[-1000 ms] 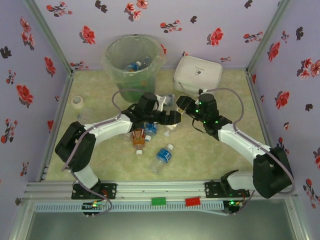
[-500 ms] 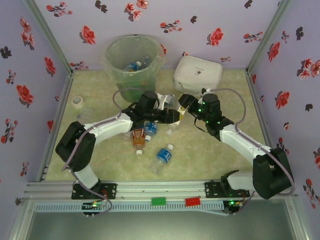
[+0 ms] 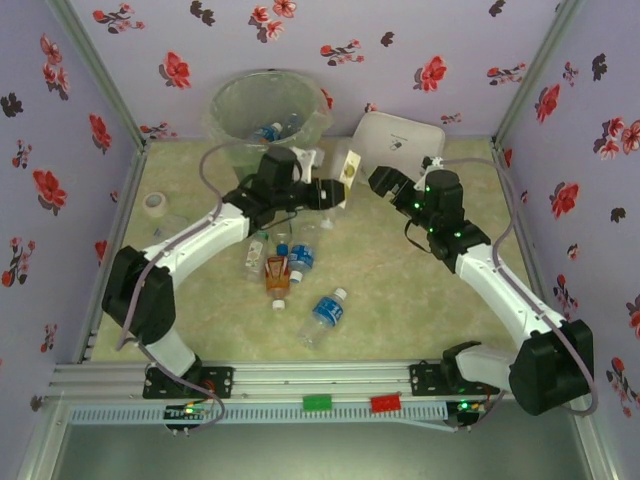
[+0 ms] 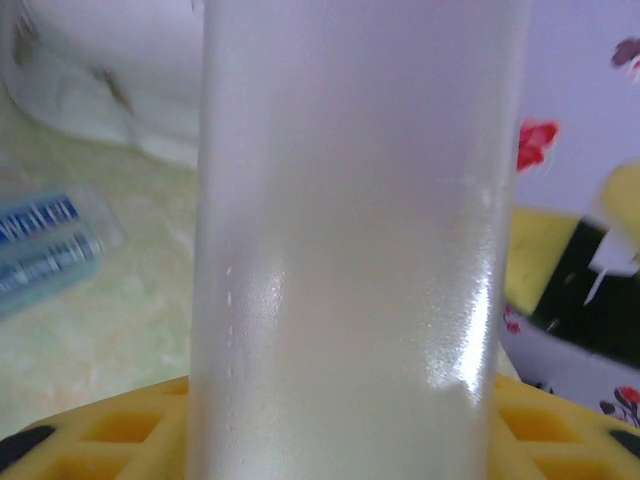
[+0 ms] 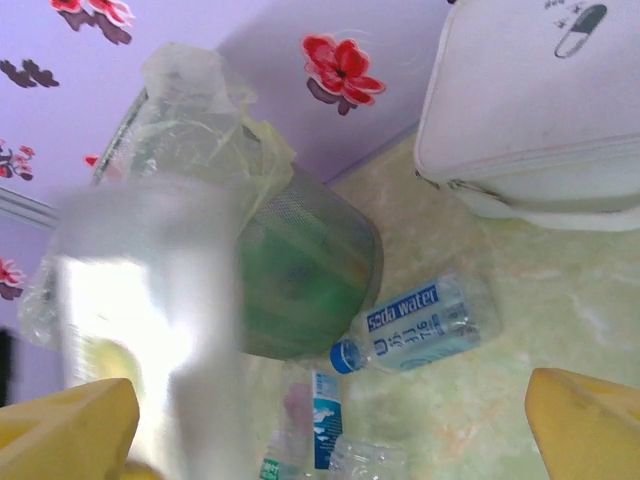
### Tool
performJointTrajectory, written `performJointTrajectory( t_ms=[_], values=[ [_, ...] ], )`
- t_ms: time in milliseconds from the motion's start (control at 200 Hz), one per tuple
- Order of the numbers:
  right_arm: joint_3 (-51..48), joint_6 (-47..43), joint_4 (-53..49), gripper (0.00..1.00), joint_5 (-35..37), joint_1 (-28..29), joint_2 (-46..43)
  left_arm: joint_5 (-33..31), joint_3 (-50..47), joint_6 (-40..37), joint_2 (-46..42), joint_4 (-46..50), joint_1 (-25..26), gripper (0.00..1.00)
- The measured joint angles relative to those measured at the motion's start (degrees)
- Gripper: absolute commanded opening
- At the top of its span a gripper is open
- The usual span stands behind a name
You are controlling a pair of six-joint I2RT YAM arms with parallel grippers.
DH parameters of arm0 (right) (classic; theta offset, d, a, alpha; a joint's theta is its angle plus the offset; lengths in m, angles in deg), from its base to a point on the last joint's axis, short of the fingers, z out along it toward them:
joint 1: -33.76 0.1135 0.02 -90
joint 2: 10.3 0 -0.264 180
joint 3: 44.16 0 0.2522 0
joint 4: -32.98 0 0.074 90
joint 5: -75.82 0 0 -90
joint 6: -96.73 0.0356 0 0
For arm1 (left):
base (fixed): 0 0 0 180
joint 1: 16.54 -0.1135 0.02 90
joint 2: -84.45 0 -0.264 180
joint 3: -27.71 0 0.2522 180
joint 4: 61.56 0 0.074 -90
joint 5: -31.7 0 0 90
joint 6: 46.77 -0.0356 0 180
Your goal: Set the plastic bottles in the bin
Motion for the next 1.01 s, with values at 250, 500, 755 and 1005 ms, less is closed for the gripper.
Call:
performJointTrajectory(
  t_ms=[250,500,755,1005],
  values=[
    [-3.91,0.11,-0.74,0.99,-0.46,0.00,0.00,-2.47,13.14,-5.90,-1.68,5.90,-7.61,0.28],
    [-10.60,0.31,-2.29,1.00,-1.09,0.00,-2.60,-6.56,22.95,-9.92,-1.16,9.99,-16.79,0.28],
    [-13.20,0.02,-7.08,1.00,0.15,0.00,-8.48,-13.68,38.64,-17.66,6.91,16.96,-18.47,0.29],
    [-13.73,-0.61,-10.78,1.00,1.99,0.00,-12.44,-17.99,54.73,-23.32,20.13,29.66,-18.47,0.33]
  ],
)
